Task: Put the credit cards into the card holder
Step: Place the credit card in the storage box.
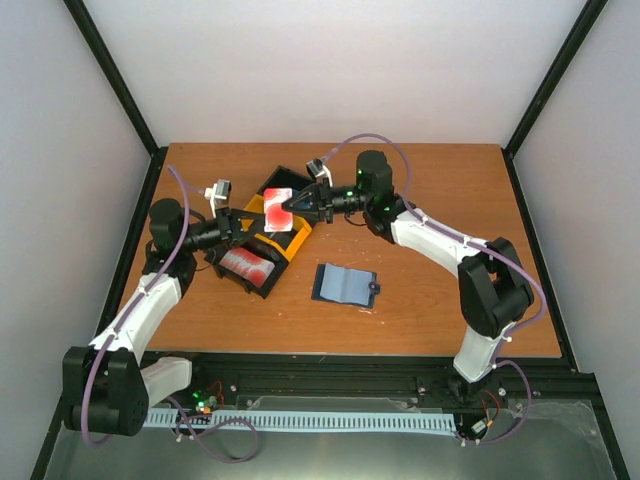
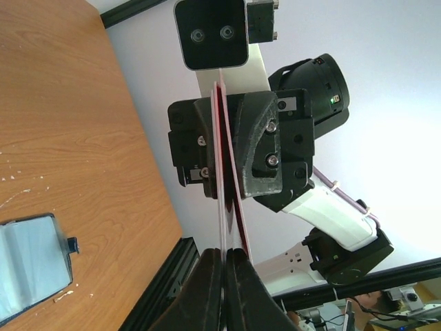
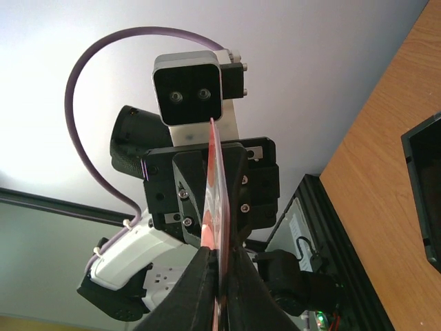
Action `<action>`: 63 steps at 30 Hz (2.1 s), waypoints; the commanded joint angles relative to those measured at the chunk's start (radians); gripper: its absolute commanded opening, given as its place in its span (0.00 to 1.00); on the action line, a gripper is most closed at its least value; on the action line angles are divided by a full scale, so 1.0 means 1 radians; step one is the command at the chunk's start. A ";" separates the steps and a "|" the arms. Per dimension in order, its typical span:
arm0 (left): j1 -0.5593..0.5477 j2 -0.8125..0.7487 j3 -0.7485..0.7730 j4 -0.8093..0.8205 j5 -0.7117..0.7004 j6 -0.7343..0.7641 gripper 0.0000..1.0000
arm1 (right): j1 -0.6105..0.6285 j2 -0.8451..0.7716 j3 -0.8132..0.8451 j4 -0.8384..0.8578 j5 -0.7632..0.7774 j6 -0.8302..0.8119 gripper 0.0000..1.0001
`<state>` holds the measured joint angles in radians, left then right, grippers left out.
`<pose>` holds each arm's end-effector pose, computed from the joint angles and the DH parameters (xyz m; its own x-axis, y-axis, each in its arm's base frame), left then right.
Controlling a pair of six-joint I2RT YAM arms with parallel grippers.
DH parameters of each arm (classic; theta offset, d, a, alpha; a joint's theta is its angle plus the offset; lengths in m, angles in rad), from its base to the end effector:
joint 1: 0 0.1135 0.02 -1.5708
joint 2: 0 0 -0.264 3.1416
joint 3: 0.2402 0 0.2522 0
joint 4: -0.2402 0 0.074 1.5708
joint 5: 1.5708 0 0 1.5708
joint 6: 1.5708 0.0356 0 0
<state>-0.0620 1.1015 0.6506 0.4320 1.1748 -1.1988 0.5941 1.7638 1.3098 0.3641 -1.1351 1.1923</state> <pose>0.2325 -0.0473 0.2946 -0.8868 -0.3050 -0.3472 0.3258 0.1202 -0.9378 0.3182 0.2539 0.3111 -0.9423 -0.1632 -0.2924 -0.2946 -0.0108 0.9555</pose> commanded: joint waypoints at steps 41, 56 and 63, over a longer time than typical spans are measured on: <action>0.046 0.135 0.267 -1.248 -0.587 0.810 0.01 | -0.157 -0.077 -0.125 -0.321 0.097 -0.251 0.03; 0.001 0.316 0.298 -1.204 -0.583 0.844 0.01 | -0.158 -0.089 -0.129 -0.364 0.108 -0.284 0.03; -0.006 0.410 0.350 -1.198 -0.621 0.907 0.04 | -0.157 -0.093 -0.131 -0.377 0.107 -0.297 0.03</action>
<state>-0.0597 1.4845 0.9379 -0.7834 0.5747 -0.3511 0.4355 1.6932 1.1625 -0.0006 -1.0302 0.9199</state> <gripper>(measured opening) 0.034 0.031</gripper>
